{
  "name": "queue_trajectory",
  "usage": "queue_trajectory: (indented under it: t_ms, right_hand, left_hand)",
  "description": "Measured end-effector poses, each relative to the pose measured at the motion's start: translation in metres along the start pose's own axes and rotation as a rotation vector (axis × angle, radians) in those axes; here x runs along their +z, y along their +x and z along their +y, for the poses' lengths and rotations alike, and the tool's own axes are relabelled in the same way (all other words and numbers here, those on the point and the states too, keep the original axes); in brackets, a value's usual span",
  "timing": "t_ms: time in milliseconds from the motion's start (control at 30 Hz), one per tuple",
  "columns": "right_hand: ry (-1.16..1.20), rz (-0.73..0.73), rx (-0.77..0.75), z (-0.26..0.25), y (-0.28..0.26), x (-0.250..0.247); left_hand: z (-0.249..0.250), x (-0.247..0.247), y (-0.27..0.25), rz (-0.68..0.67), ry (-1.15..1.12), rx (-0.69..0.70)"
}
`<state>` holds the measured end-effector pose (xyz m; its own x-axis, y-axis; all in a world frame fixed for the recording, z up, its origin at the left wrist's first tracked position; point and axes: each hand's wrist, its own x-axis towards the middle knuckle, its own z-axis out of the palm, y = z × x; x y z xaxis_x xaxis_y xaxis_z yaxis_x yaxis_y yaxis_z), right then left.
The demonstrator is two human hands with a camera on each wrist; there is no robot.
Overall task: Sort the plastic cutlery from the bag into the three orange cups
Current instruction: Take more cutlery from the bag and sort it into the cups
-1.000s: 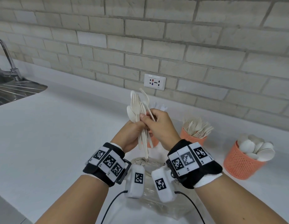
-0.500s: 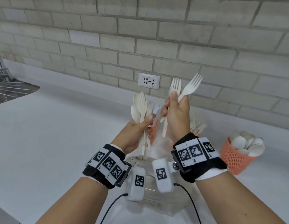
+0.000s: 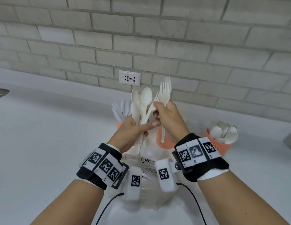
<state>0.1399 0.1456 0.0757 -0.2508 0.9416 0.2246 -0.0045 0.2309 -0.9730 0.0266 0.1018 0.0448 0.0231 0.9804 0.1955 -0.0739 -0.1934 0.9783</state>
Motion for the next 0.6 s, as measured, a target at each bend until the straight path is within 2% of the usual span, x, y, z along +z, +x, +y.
queue_trajectory:
  t_ms: [67, 200, 267, 367, 467, 600]
  right_hand:
    - [0.068, 0.096, -0.026, -0.005, 0.004, -0.016]
    - [0.144, 0.321, -0.146, -0.015, 0.018, -0.059]
    - [0.142, 0.387, -0.212, -0.016, 0.026, -0.081]
    - [0.082, 0.492, -0.207, -0.003, 0.038, -0.101]
    - [0.111, 0.523, -0.171, 0.019, 0.048, -0.106]
    - [0.103, 0.515, -0.224, 0.033, 0.057, -0.099]
  left_hand:
    - [0.0, 0.007, 0.003, -0.008, -0.066, -0.019]
    - [-0.01, 0.016, 0.011, 0.087, -0.2, -0.095]
    - [-0.014, 0.019, 0.015, 0.118, -0.273, -0.117]
    - [-0.018, 0.025, 0.02, 0.122, -0.334, -0.124]
    - [-0.021, 0.03, 0.023, 0.127, -0.31, -0.125]
    - [-0.023, 0.031, 0.023, 0.153, -0.283, -0.145]
